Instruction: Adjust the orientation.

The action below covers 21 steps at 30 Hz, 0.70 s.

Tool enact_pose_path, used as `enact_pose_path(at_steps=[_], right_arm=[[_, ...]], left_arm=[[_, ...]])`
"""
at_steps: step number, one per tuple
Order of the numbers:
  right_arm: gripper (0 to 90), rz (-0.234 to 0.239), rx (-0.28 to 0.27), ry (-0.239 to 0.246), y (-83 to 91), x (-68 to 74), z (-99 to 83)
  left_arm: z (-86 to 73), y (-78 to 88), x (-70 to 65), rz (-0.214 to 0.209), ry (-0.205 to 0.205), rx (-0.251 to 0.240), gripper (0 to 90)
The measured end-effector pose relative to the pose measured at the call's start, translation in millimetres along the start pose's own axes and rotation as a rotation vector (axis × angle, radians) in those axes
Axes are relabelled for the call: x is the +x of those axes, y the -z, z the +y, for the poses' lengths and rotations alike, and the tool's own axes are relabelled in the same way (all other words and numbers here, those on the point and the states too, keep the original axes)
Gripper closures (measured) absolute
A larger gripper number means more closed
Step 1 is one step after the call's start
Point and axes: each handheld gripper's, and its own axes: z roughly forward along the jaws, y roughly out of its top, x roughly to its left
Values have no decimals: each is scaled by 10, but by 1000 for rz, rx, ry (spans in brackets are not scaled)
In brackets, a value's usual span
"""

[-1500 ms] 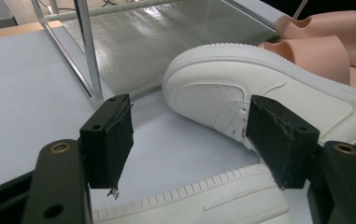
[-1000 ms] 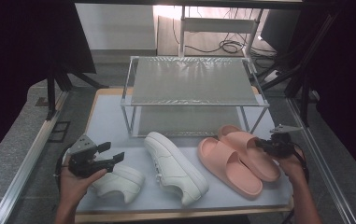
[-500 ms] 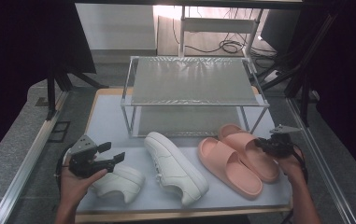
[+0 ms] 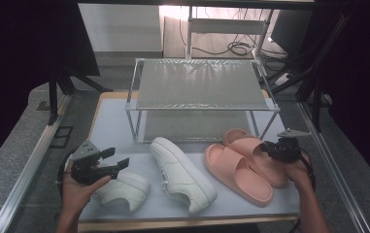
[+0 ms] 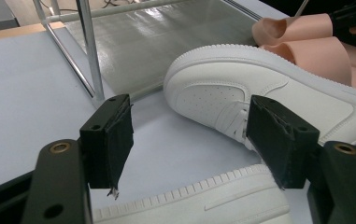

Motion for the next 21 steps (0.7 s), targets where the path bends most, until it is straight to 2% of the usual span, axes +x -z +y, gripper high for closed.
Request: enact_pose_path(at_steps=[2,4,7,11,12,13,14,15,21], right_arm=[[612,-9,28,15,-3,6,-5],[587,-7,22,5,33,6,-15],[578,0,-7,-19,182,-11,-60],[623,14,-27,-37,304,0,-124],[650,25,-28,-46,340,7,-147],[690,59,-31,-59,400,32,-197],[690,59,-31,-59,400,32,-197],[708,80,-28,-65,422,50,-223],[732,140,-27,-49,477,203,-330]], left_arm=[[1,4,0,0,-3,-1,320],[3,9,-3,-1,-3,-4,320],[4,13,-3,0,-1,-5,320],[6,11,-5,-1,-5,-4,320],[7,10,-7,-1,-6,-3,320],[9,4,-15,-2,-7,-3,320],[9,4,-15,-2,-7,-3,320],[9,1,-18,-3,-8,-1,320],[12,-15,-29,-5,-10,2,320]])
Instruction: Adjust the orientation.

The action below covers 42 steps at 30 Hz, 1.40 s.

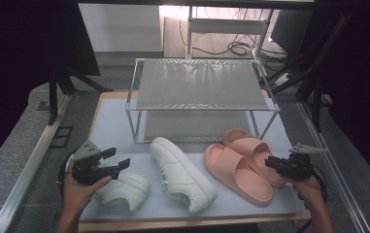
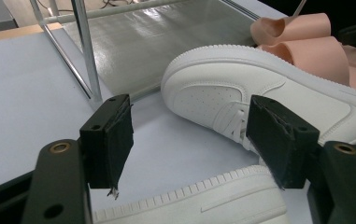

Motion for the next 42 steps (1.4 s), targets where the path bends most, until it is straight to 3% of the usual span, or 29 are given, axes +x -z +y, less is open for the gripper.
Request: enact_pose_path(at_steps=[8,19,23,26,29,36,42], right_arm=[[728,65,4,59,-65,274,64],[699,89,23,93,-242,448,156],[672,86,23,90,-228,454,167],[586,52,-5,67,-155,413,173],[554,39,5,61,-161,406,180],[458,23,25,49,-329,410,224],[447,20,39,47,-431,428,226]], left_arm=[[-1,1,3,0,0,-1,320],[-3,7,10,0,2,-2,320],[-3,17,15,0,3,-6,320],[-2,15,16,1,3,-6,320],[-1,5,6,-2,3,-3,320],[-3,-2,9,-3,1,-1,320],[-4,16,17,0,3,-5,320]])
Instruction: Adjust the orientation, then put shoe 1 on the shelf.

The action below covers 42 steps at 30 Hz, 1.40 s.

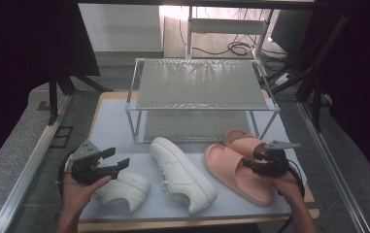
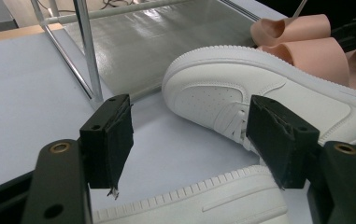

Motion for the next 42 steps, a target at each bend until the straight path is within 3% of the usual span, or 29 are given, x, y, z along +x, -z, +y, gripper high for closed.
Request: enact_pose_path(at_steps=[14,17,19,26,30,42], right_arm=[[473,-50,42,44,-229,71,64],[528,-70,45,50,-281,86,80],[609,-90,55,50,-310,87,88],[695,-114,64,69,-305,119,106],[702,-104,65,64,-301,106,109],[718,-85,20,7,-109,103,182]], left_arm=[[-3,7,-5,2,-1,0,320],[-4,-2,-2,2,0,2,320],[-5,4,0,3,0,1,320],[-3,20,-5,3,-1,-4,320],[-3,18,1,5,2,-3,320],[-2,17,-3,5,2,-2,320]])
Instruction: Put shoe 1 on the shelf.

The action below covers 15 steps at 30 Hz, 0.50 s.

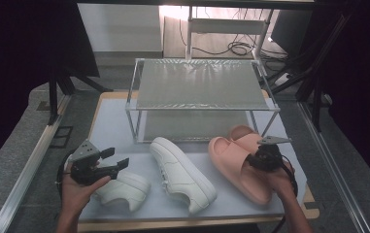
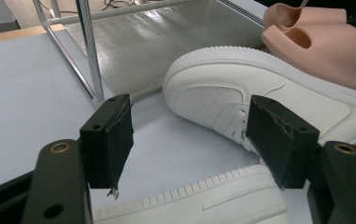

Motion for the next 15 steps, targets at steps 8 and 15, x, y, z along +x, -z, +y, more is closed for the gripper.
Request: enact_pose_path(at_steps=[8,15], right_arm=[[723,5,-25,-34,39,-1,58],[725,1,-29,-37,26,82,239]], left_arm=[[-2,-2,4,1,3,1,320],[0,-7,3,-2,-2,1,321]])
